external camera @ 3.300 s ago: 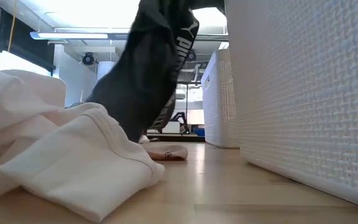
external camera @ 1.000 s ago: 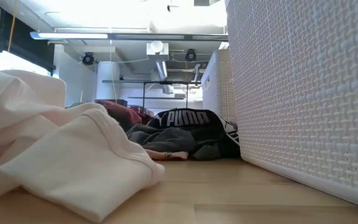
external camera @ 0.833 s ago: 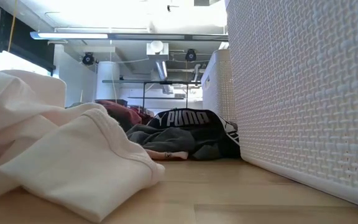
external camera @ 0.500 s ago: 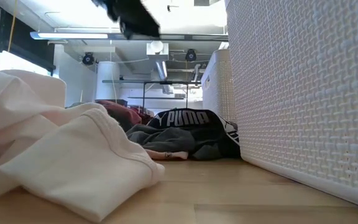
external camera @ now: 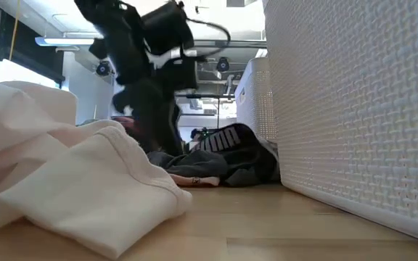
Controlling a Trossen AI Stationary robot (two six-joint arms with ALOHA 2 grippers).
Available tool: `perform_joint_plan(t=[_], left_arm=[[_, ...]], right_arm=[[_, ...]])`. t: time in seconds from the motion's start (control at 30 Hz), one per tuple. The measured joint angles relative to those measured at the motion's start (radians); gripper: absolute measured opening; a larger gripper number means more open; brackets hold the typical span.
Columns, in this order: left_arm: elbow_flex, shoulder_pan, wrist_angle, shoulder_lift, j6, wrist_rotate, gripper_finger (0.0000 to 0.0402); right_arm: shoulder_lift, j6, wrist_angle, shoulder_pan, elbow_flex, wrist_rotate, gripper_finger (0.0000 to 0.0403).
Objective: Sort clothes
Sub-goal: Put the grey shorts into the top bin
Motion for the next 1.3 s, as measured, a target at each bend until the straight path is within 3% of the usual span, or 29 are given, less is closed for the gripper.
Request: perform_joint_plan(t=[0.17, 0.33, 0.5, 0.6, 0.77, 0.93, 1.03, 1.2, 1.3], left_arm=[[0.016, -0.003, -0.111, 0.002, -0.053, 0.011, 0.0010], [0.089, -0.022, -0.194, -0.159, -0.118, -0.014, 0.0003], [0.119, -0.020, -0.134, -0.330, -0.118, -0.020, 0.0001], [0.122, -0.007, -0.068, -0.404, -0.119, -0.001, 0.0001], [0.121, 0.005, 0.067, -0.462, -0.119, 0.049, 0.0001], [0.121, 0.010, 0.211, -0.459, -0.143, 0.116, 0.0000], [0.121, 0.010, 0.262, -0.458, -0.147, 0.118, 0.0000], [0.121, 0.009, 0.340, -0.476, -0.147, 0.109, 0.0002], [0.121, 0.009, 0.359, -0.502, -0.126, 0.102, 0.0016]], right_arm=[[0.067, -0.123, -0.064, 0.071, 0.000, 0.070, 0.0196], [0.140, -0.195, -0.140, 0.114, 0.000, 0.149, 0.0190], [0.204, -0.264, -0.133, 0.126, 0.000, 0.286, 0.0181], [0.233, -0.286, -0.083, 0.125, 0.000, 0.310, 0.0177], [0.278, -0.289, 0.078, 0.111, 0.000, 0.326, 0.0176], [0.305, -0.232, 0.209, 0.108, 0.000, 0.506, 0.0175], [0.305, -0.228, 0.241, 0.104, 0.012, 0.513, 0.0144], [0.292, -0.251, 0.172, 0.105, 0.118, 0.514, 0.0017], [0.286, -0.284, 0.082, 0.105, 0.237, 0.579, 0.0018]])
